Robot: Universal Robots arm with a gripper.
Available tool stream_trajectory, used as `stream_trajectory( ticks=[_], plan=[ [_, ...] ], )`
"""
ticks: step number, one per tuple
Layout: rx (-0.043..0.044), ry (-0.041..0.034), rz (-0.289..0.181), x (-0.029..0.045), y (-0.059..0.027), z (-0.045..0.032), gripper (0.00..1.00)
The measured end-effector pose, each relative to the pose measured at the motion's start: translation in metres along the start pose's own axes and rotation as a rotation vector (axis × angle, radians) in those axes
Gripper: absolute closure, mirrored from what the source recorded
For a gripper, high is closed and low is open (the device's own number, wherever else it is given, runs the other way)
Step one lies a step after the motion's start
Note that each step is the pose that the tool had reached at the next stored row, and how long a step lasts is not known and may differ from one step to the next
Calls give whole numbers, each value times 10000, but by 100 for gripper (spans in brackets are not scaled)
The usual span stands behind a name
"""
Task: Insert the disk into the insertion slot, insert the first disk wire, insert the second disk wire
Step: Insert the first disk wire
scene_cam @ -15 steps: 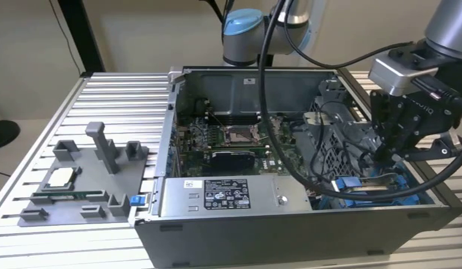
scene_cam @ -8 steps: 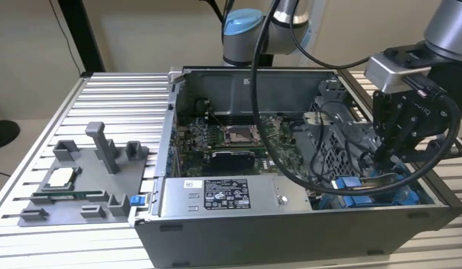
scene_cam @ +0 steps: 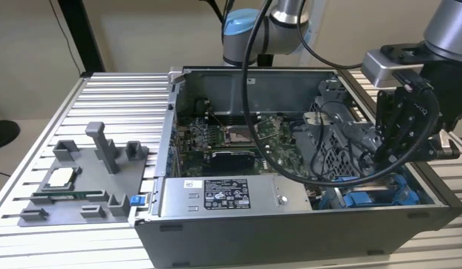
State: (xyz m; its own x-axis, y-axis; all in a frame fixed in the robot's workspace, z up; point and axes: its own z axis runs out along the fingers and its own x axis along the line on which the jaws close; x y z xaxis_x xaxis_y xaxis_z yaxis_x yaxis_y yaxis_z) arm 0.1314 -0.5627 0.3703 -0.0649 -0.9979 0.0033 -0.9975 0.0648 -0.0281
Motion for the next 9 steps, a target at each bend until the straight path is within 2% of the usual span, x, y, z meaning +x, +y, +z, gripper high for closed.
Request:
stream_trajectory(
  ticks=[9],
  plan=[
    [-2,4,72,2,-1,2,100]
  ],
)
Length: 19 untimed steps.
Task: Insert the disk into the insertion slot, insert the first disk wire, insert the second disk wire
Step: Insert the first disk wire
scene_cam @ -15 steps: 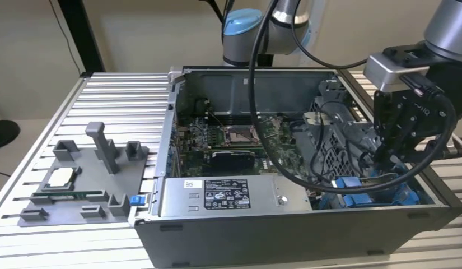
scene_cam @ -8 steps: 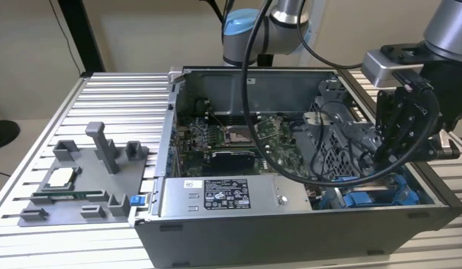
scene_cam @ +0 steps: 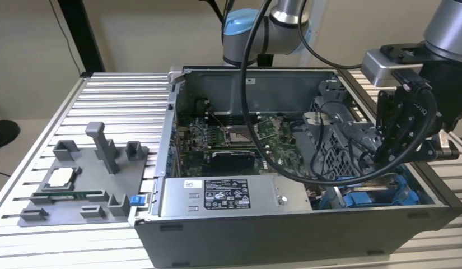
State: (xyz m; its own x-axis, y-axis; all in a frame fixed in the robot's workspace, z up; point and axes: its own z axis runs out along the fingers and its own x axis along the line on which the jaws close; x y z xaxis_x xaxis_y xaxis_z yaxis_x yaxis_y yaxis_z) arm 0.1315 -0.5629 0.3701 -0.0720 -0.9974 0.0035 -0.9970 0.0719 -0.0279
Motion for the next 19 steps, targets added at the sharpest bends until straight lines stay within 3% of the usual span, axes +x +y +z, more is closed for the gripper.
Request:
stream_trajectory(
  ticks=[3,5,11,19],
  plan=[
    [-2,0,1,0,0,1,100],
    [-49,1,9,0,-2,2,100],
    [-440,34,30,1,-22,2,100],
    [-813,61,42,9,-84,19,100]
  ],
)
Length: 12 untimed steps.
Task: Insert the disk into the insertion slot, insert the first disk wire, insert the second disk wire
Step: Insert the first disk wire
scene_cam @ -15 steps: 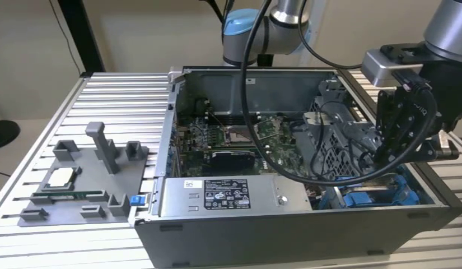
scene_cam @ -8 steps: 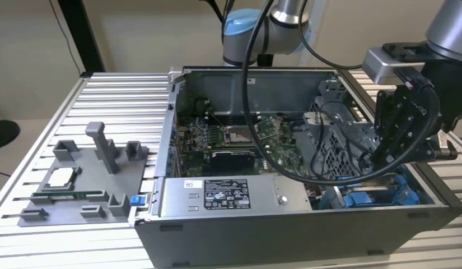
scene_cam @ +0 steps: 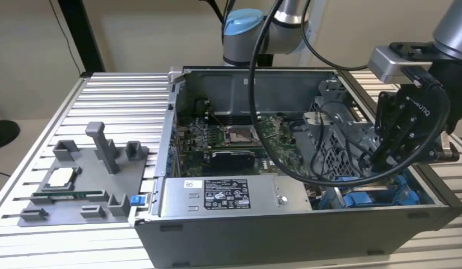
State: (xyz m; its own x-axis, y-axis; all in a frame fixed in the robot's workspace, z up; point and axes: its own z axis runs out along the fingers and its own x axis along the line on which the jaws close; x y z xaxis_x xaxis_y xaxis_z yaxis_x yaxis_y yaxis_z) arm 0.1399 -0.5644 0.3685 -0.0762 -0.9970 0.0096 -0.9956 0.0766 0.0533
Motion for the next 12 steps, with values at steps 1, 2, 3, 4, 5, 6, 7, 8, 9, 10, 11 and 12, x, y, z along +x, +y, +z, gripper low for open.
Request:
stream_trajectory(
  ticks=[1,2,3,4,5,6,7,8,9,10,11,12],
  plan=[
    [-33,2,2,1,-11,3,100],
    [-48,2,3,0,-26,8,100],
    [-55,1,6,0,-42,14,100],
    [-63,2,7,-1,-60,18,100],
    [-68,4,8,-2,-84,21,100],
    [-71,2,7,-5,-116,23,100],
    [-74,-7,6,-7,-146,27,100],
    [-76,-25,5,-9,-170,31,100],
    [-80,-47,4,-10,-187,38,100],
    [-91,-68,3,-11,-204,49,100],
    [-106,-79,2,-11,-218,58,100],
    [-126,-88,1,-10,-233,68,100]
  ],
)
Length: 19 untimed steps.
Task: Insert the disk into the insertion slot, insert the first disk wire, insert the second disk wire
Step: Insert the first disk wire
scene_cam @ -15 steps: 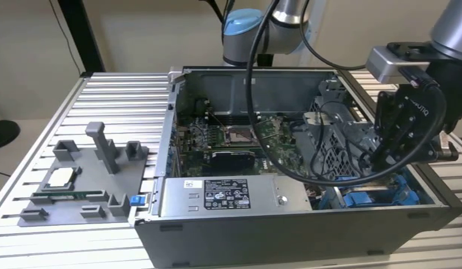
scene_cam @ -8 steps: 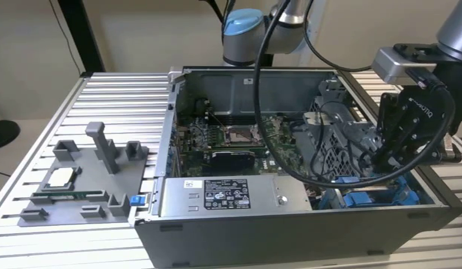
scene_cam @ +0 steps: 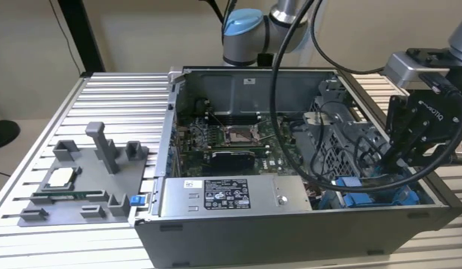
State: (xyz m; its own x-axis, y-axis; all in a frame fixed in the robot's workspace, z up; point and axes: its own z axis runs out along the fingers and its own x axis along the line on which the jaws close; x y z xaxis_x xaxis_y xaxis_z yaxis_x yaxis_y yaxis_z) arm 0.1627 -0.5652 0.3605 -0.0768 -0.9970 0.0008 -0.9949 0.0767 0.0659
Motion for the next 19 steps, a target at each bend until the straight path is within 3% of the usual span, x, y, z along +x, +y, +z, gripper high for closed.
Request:
stream_trajectory(
  ticks=[12,16,19],
  plan=[
    [-14,-11,0,1,-12,11,100],
    [-25,-146,-10,2,-15,26,100],
    [-28,-184,-12,2,-17,53,100]
  ],
)
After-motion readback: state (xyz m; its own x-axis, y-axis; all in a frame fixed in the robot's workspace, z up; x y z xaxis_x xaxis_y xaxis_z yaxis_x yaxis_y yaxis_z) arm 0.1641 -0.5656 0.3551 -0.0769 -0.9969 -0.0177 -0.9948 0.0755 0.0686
